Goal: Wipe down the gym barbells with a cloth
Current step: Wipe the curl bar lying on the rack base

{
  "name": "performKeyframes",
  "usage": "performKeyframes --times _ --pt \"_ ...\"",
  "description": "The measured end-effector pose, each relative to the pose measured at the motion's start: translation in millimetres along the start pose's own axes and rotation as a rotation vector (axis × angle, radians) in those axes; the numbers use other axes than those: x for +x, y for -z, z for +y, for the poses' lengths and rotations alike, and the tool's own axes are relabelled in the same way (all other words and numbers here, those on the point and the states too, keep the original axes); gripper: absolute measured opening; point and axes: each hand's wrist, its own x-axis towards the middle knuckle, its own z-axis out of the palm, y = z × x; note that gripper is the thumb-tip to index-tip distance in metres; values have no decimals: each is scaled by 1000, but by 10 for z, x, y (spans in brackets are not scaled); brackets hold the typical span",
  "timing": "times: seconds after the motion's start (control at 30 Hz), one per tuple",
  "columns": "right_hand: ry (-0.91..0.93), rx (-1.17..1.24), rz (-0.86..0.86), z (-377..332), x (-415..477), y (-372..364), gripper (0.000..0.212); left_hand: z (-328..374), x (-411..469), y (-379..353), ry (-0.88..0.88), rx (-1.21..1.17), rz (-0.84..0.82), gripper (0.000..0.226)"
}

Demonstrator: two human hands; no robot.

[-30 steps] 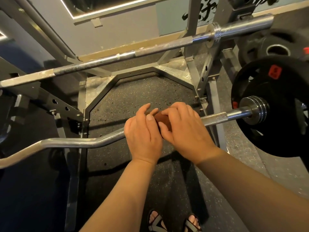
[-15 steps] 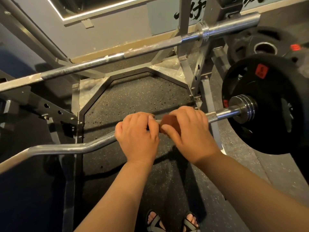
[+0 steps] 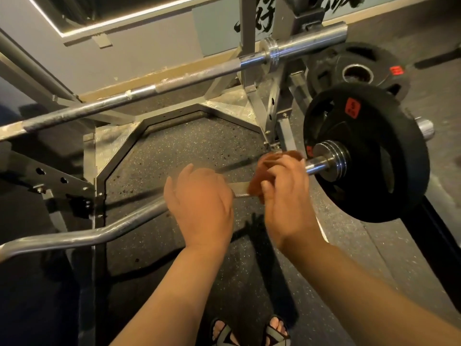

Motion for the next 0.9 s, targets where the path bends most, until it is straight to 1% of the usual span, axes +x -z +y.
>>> performKeyframes --times 0.07,0.1,0.13,0.2,0.23,0.3,0.33,0.37,0.4,0.43,0.5,0.53,0.57,0.6,0.67,0.73,0.77,0.83,0.87,0.9 --pt "214 -89 -84 115 -36 30 21 58 -3 -33 -49 4 -29 41" --pt "254 -125 -114 218 17 119 22 69 -4 -47 -65 3 -30 41" --pt "227 -138 -127 303 67 215 23 69 -5 -55 -74 -2 -19 40" --pt "57 -74 -108 423 147 384 24 53 -2 -64 -88 -14 13 36" --pt "-12 -32 -68 427 156 412 23 48 -2 -66 -94 -12 23 35" --pt "-113 25 35 282 109 301 23 53 2 -72 -95 2 32 34" --pt "-152 54 52 176 68 198 23 58 5 -76 -92 10 33 34" --pt "-144 64 38 79 31 84 23 61 3 -77 -92 17 35 33" --pt "-79 61 -7 1 -6 -10 22 60 2 -77 -98 21 39 32" --pt "24 41 -70 -22 -44 -75 22 53 -1 -74 -111 25 43 31" --pt "208 -35 -161 78 -21 -26 23 17 -6 -55 -140 18 38 29" --pt "242 -81 -182 166 22 52 23 -5 -10 -43 -155 4 30 28" --pt "225 -104 -181 243 59 137 22 -31 -14 -26 -170 -17 21 26" --pt "156 -97 -151 306 90 205 21 -57 -18 -10 -184 -37 12 25" --pt "-57 -11 -19 292 92 277 20 -102 -35 24 -197 -70 -12 27" --pt "-211 116 103 62 52 178 18 -102 -52 84 -176 -92 -56 34" --pt "-246 147 99 -91 25 92 17 -84 -61 127 -165 -94 -91 39" --pt "-211 160 -27 -366 -25 -94 19 -41 -70 246 -154 -101 -193 51" --pt "-179 187 -96 -478 -49 -152 21 -25 -69 317 -149 -132 -244 57" --pt "-180 243 -125 -571 -47 -153 21 -24 -58 380 -138 -198 -290 61"
